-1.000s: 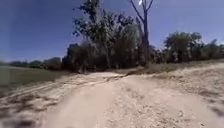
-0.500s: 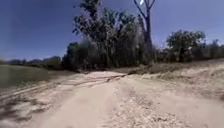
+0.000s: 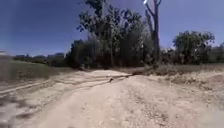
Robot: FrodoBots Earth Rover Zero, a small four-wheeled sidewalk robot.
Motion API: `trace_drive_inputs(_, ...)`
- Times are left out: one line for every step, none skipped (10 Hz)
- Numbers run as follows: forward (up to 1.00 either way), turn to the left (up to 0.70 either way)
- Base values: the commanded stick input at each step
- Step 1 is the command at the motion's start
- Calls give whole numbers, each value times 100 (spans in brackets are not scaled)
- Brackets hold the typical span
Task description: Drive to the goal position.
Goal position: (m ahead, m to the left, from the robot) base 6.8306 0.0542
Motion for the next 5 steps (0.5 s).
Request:
trace_drive_inputs(85, 0)
trace_drive_inputs(85, 0)
trace_drive_inputs(85, 0)
trace_drive_inputs(85, 0)
trace_drive_inputs(85, 0)
